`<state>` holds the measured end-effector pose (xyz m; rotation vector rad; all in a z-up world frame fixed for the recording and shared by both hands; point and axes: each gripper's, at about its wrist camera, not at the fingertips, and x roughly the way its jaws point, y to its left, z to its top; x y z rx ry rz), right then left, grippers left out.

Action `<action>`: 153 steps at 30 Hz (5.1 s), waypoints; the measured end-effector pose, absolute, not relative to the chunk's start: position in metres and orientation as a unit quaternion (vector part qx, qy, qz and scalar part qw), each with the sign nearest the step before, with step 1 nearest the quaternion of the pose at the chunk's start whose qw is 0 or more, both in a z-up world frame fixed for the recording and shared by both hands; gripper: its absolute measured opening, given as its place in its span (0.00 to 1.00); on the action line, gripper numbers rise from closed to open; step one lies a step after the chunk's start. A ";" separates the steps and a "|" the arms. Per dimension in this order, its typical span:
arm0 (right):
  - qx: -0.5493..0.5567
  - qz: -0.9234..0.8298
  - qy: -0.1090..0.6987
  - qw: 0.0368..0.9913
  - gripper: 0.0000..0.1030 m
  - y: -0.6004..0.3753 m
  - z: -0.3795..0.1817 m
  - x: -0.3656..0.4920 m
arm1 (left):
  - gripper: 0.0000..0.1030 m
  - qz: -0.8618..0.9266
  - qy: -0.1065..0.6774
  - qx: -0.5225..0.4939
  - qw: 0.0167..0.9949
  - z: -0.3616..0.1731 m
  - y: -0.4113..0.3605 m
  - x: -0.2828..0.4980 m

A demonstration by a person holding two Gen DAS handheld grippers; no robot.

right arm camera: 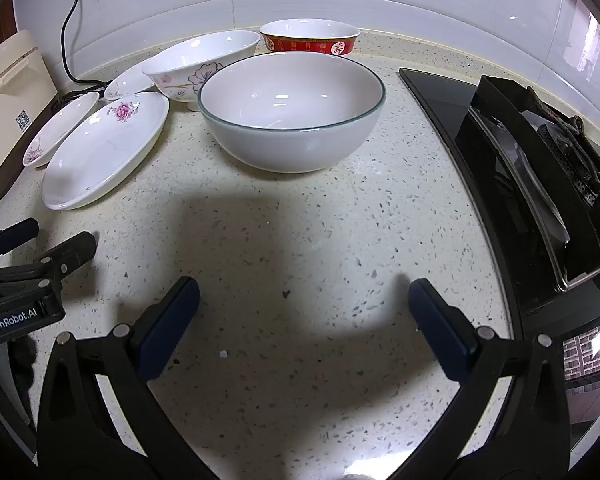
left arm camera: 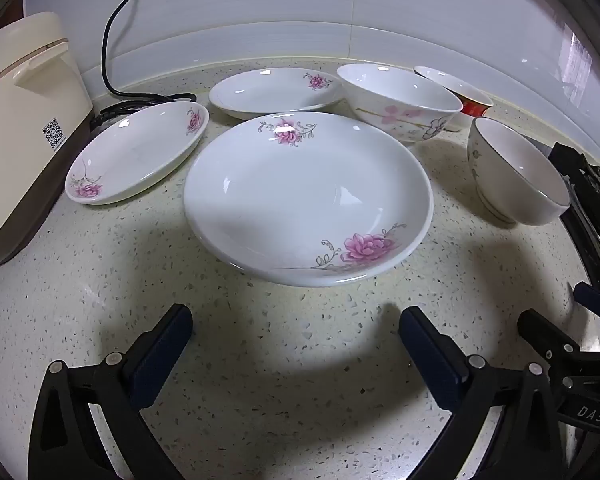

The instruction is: Organize plates and bowls

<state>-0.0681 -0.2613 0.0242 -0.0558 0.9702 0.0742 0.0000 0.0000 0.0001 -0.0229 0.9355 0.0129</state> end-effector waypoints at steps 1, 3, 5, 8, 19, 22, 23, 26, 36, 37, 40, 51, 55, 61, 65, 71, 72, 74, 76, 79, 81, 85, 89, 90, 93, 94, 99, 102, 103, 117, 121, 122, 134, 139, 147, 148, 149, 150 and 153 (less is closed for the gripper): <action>-0.027 0.036 0.466 0.884 1.00 -0.261 0.024 -0.068 | 1.00 0.006 0.451 -0.011 0.892 0.000 0.000 0.000; -0.027 0.036 0.466 0.884 1.00 -0.261 0.024 -0.068 | 1.00 0.006 0.451 -0.011 0.892 0.000 0.000 0.000; -0.027 0.036 0.466 0.884 1.00 -0.261 0.024 -0.068 | 1.00 0.006 0.451 -0.011 0.892 0.000 0.000 0.000; -0.027 0.036 0.466 0.884 1.00 -0.261 0.024 -0.068 | 1.00 0.006 0.451 -0.011 0.892 0.000 0.000 0.000; -0.027 0.036 0.466 0.884 1.00 -0.261 0.024 -0.068 | 1.00 0.006 0.451 -0.011 0.892 0.000 0.000 0.000; -0.027 0.036 0.466 0.884 1.00 -0.261 0.024 -0.068 | 1.00 0.006 0.451 -0.011 0.892 0.000 0.000 0.000; -0.027 0.036 0.466 0.884 1.00 -0.261 0.024 -0.068 | 1.00 0.006 0.451 -0.011 0.892 0.000 0.000 0.000; -0.027 0.036 0.466 0.884 1.00 -0.261 0.024 -0.068 | 1.00 0.006 0.451 -0.011 0.892 0.000 0.000 0.000; -0.027 0.036 0.466 0.884 1.00 -0.261 0.024 -0.068 | 1.00 0.006 0.451 -0.011 0.892 0.000 0.000 0.000; -0.027 0.036 0.466 0.884 1.00 -0.261 0.024 -0.068 | 1.00 0.006 0.451 -0.011 0.892 0.000 0.000 0.000; -0.027 0.036 0.466 0.884 1.00 -0.261 0.024 -0.068 | 1.00 0.006 0.451 -0.011 0.892 0.000 0.000 0.000; -0.027 0.036 0.466 0.884 1.00 -0.261 0.024 -0.068 | 1.00 0.006 0.451 -0.011 0.892 0.000 0.000 0.000; -0.027 0.036 0.466 0.884 1.00 -0.261 0.024 -0.068 | 1.00 0.006 0.451 -0.011 0.892 0.000 0.000 0.000; -0.027 0.036 0.466 0.884 1.00 -0.261 0.024 -0.068 | 1.00 0.006 0.451 -0.011 0.892 0.000 0.000 0.000; -0.027 0.036 0.466 0.884 1.00 -0.261 0.024 -0.068 | 1.00 0.006 0.451 -0.011 0.892 0.000 0.000 0.000; -0.027 0.036 0.466 0.884 1.00 -0.261 0.024 -0.068 | 1.00 0.006 0.451 -0.011 0.892 0.000 0.000 0.000; -0.027 0.036 0.466 0.883 1.00 -0.261 0.024 -0.068 | 1.00 0.006 0.451 -0.011 0.892 0.000 0.000 0.000; -0.027 0.035 0.466 0.883 1.00 -0.261 0.024 -0.068 | 1.00 0.006 0.451 -0.011 0.892 0.000 0.000 0.000; -0.027 0.036 0.466 0.883 1.00 -0.261 0.024 -0.068 | 1.00 0.006 0.451 -0.011 0.892 0.000 0.000 0.000; -0.027 0.036 0.466 0.884 1.00 -0.261 0.024 -0.068 | 1.00 0.006 0.451 -0.011 0.892 0.000 0.000 0.000; -0.027 0.036 0.466 0.883 1.00 -0.261 0.024 -0.068 | 1.00 0.006 0.451 -0.011 0.892 0.000 0.000 0.000; -0.027 0.036 0.466 0.884 1.00 -0.261 0.024 -0.068 | 1.00 0.006 0.451 -0.011 0.892 0.000 0.000 0.000; -0.027 0.036 0.466 0.884 1.00 -0.261 0.024 -0.068 | 1.00 0.006 0.451 -0.011 0.892 0.000 0.000 0.000; -0.027 0.036 0.466 0.883 1.00 -0.261 0.024 -0.068 | 1.00 0.006 0.451 -0.011 0.892 0.000 0.000 0.000; -0.027 0.035 0.466 0.884 1.00 -0.261 0.024 -0.068 | 1.00 0.006 0.451 -0.011 0.892 0.000 0.000 0.000; -0.027 0.035 0.466 0.884 1.00 -0.261 0.024 -0.068 | 1.00 0.006 0.451 -0.011 0.892 0.000 0.000 0.000; -0.027 0.036 0.466 0.884 1.00 -0.261 0.024 -0.068 | 1.00 0.006 0.451 -0.011 0.892 0.000 0.000 0.000; -0.026 0.034 0.466 0.884 1.00 -0.261 0.024 -0.068 | 1.00 0.006 0.451 -0.012 0.892 0.000 0.000 0.000; -0.025 0.033 0.467 0.884 1.00 -0.261 0.024 -0.069 | 1.00 0.005 0.451 -0.012 0.892 0.000 0.000 0.000; 0.021 0.106 0.471 0.876 1.00 -0.245 0.032 -0.087 | 1.00 -0.059 0.423 -0.118 0.896 0.012 0.060 -0.034; 0.051 0.158 0.445 0.880 0.99 -0.222 0.044 -0.090 | 1.00 -0.032 0.392 -0.133 0.909 0.026 0.092 -0.035; 0.047 0.164 0.436 0.884 0.97 -0.215 0.048 -0.090 | 1.00 -0.029 0.387 -0.130 0.912 0.029 0.097 -0.033; 0.098 0.199 0.463 0.858 0.53 -0.177 0.045 -0.029 | 0.79 0.032 0.423 -0.180 0.888 0.019 0.103 0.008; 0.100 0.197 0.461 0.859 0.53 -0.170 0.036 -0.006 | 0.75 0.051 0.419 -0.190 0.886 0.013 0.094 0.026; 0.098 0.206 0.448 0.864 0.46 -0.164 0.029 0.022 | 0.66 0.100 0.402 -0.153 0.897 0.009 0.081 0.042; 0.100 0.211 0.446 0.864 0.46 -0.164 0.029 0.023 | 0.59 0.102 0.401 -0.146 0.898 0.009 0.079 0.043; 0.100 0.214 0.444 0.864 0.45 -0.165 0.029 0.022 | 0.50 0.102 0.400 -0.142 0.899 0.009 0.078 0.044; 0.098 0.214 0.444 0.865 0.42 -0.164 0.028 0.022 | 0.48 0.104 0.401 -0.137 0.900 0.009 0.077 0.044; 0.072 0.211 0.446 0.867 0.28 -0.158 0.028 0.021 | 0.39 0.096 0.402 -0.131 0.901 0.009 0.077 0.044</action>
